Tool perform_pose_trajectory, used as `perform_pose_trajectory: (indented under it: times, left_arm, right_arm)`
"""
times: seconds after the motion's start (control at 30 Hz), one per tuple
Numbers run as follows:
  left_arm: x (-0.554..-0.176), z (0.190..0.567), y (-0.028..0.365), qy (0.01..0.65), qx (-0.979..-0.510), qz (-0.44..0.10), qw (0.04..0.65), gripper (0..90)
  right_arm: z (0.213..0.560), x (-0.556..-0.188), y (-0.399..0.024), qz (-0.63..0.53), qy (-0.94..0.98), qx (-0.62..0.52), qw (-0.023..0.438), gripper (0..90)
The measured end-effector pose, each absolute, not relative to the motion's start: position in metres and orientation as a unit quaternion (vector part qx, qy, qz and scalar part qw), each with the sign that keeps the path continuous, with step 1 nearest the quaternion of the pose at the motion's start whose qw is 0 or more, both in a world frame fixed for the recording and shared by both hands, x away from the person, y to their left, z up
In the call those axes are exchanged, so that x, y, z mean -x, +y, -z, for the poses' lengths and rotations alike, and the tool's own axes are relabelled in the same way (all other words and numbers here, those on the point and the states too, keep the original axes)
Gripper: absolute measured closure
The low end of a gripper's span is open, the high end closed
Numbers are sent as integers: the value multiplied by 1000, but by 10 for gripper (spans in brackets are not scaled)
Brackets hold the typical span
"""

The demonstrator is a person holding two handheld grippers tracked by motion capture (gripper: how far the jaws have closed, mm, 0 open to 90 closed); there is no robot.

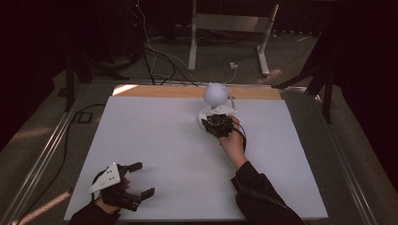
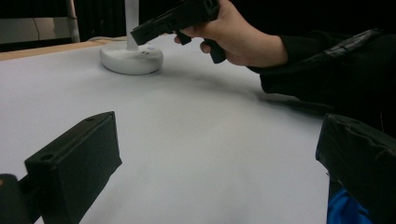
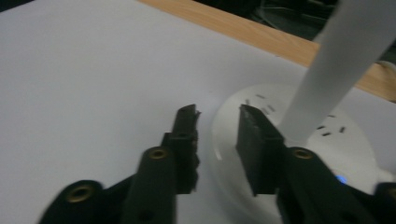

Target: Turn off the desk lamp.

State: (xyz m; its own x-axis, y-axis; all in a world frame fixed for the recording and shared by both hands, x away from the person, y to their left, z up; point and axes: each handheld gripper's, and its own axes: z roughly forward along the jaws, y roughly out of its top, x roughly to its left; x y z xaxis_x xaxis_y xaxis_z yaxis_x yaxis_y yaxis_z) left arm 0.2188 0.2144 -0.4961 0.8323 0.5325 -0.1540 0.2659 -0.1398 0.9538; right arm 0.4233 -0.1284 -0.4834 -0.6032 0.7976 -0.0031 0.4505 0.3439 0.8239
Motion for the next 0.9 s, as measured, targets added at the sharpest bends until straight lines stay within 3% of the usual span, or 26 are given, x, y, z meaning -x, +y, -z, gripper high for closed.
perform_pose_trajectory:
  times: [0.13, 0.37, 0.57, 0.73, 0.9]
  left_arm:
    - [-219, 496, 214, 267, -747, -112, 599, 5]
    - [-219, 496, 214, 266, -747, -111, 599, 5]
    - [-219, 496, 214, 265, -747, -112, 600, 5]
    - [-219, 496, 214, 265, -747, -112, 600, 5]
    - [-218, 496, 214, 264, -747, -113, 599, 5]
  right_arm:
    - [480, -420, -132, -426, 805, -382, 159, 466]
    - [475, -407, -138, -430, 802, -384, 157, 212]
    - [470, -395, -147, -443, 806, -370, 128, 29]
    - [471, -385, -157, -453, 812, -355, 97, 0]
    - [473, -373, -169, -468, 811, -337, 101, 0]
